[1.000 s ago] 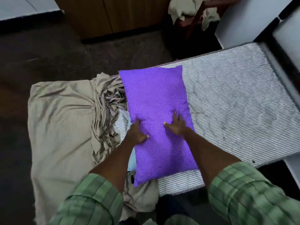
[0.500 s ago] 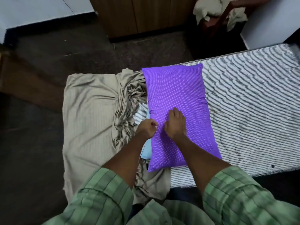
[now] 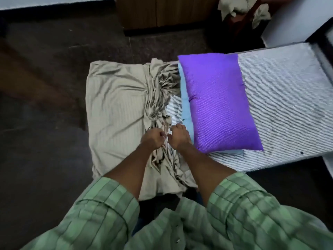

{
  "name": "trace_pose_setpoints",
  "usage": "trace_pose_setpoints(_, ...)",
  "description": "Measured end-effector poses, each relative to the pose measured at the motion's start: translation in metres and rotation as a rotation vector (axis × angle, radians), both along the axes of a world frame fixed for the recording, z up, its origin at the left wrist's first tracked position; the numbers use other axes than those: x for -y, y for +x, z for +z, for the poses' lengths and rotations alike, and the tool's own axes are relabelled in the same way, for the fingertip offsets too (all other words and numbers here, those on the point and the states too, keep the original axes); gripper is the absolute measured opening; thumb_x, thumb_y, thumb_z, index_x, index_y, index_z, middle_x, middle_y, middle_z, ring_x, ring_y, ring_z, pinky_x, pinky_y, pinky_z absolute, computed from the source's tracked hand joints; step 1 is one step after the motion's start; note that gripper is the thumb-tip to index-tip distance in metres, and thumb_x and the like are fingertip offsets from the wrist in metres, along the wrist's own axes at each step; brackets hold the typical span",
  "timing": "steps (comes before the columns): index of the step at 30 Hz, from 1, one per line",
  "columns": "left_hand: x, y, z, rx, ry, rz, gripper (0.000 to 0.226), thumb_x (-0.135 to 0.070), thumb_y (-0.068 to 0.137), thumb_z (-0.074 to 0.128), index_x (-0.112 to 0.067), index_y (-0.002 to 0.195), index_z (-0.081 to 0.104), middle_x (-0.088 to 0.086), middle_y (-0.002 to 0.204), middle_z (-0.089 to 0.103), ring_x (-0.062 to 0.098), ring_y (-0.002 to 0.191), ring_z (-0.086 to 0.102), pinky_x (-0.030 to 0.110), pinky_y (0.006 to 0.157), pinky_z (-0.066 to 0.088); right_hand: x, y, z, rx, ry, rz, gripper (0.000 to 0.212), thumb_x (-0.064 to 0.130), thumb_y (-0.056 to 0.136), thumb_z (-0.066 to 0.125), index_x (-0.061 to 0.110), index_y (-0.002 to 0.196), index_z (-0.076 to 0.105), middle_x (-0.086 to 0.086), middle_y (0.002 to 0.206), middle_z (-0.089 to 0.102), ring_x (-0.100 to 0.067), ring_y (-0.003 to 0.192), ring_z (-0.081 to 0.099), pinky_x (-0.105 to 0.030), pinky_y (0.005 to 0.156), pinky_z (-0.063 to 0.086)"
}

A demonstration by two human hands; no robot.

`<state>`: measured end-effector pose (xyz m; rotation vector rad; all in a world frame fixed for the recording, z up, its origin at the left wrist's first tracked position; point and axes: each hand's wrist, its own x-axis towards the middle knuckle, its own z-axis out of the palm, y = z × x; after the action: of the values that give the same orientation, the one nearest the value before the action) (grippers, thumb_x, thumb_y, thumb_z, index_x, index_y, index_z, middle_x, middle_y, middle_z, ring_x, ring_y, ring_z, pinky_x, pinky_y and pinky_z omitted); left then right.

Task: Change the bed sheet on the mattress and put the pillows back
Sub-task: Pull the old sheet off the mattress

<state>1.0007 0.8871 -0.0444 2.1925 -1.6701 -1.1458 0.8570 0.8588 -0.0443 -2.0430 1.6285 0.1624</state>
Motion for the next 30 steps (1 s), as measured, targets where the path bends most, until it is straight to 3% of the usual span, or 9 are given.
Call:
trace_pose_setpoints(5, -0.068, 0.080, -0.008, -0.020, -0.015, 0.077, 0.019, -0.020, 0.086, 0.066, -0.029, 0.097, 0.079, -0.003, 0.108, 0.077, 0.020, 0.106, 0.070, 0.030, 0.092, 0.054, -0.062, 0.084, 0.000, 0.041, 0.083, 0.009, 0.037, 0.031, 0.093, 0.062, 0.007, 0.121, 0.065, -0.019, 0.131, 0.058, -0.039, 0.128, 0.051, -0.042, 0.101, 0.047)
trace_pose_setpoints(10, -0.120, 0.142, -0.015, -0.020, 0.079, 0.235, 0.023, -0.022, 0.086, 0.065, -0.040, 0.072, 0.068, -0.009, 0.103, 0.077, 0.017, 0.102, 0.071, 0.031, 0.091, 0.055, -0.102, 0.144, -0.018, 0.078, 0.115, 0.054, 0.036, 0.033, 0.096, 0.061, 0.009, 0.122, 0.066, -0.017, 0.133, 0.057, -0.036, 0.131, 0.047, -0.039, 0.108, 0.042)
trace_pose_setpoints(13, -0.148, 0.159, -0.032, -0.043, 0.105, 0.322, 0.024, -0.018, 0.086, 0.063, -0.036, 0.073, 0.071, -0.009, 0.103, 0.077, 0.018, 0.104, 0.070, 0.032, 0.094, 0.054, -0.117, 0.164, -0.039, 0.066, 0.149, 0.122, 0.033, 0.034, 0.095, 0.062, 0.011, 0.118, 0.068, -0.017, 0.129, 0.057, -0.036, 0.130, 0.048, -0.041, 0.109, 0.041)
trace_pose_setpoints(19, -0.183, 0.145, -0.063, -0.036, 0.253, 0.432, 0.022, -0.027, 0.092, 0.058, -0.034, 0.104, 0.075, -0.008, 0.123, 0.070, 0.019, 0.112, 0.065, 0.037, 0.099, 0.054, -0.109, 0.176, -0.057, 0.014, 0.186, 0.341, 0.030, 0.032, 0.095, 0.062, 0.016, 0.119, 0.069, -0.013, 0.128, 0.057, -0.033, 0.127, 0.050, -0.039, 0.107, 0.043)
trace_pose_setpoints(25, -0.153, 0.104, -0.072, -0.101, 0.244, 0.599, 0.020, -0.026, 0.091, 0.057, -0.030, 0.102, 0.073, -0.001, 0.118, 0.072, 0.024, 0.111, 0.066, 0.039, 0.096, 0.055, -0.060, 0.167, -0.070, -0.043, 0.164, 0.540, 0.032, 0.033, 0.097, 0.063, 0.017, 0.125, 0.067, -0.011, 0.135, 0.055, -0.032, 0.132, 0.046, -0.038, 0.110, 0.037)
trace_pose_setpoints(30, -0.101, 0.079, -0.087, -0.043, 0.217, 0.741, 0.022, -0.023, 0.088, 0.057, -0.030, 0.103, 0.073, -0.003, 0.116, 0.072, 0.021, 0.110, 0.066, 0.037, 0.095, 0.054, -0.004, 0.162, -0.094, -0.106, 0.139, 0.757, 0.042, 0.030, 0.096, 0.063, 0.013, 0.135, 0.058, -0.012, 0.140, 0.053, -0.032, 0.134, 0.045, -0.042, 0.111, 0.040)
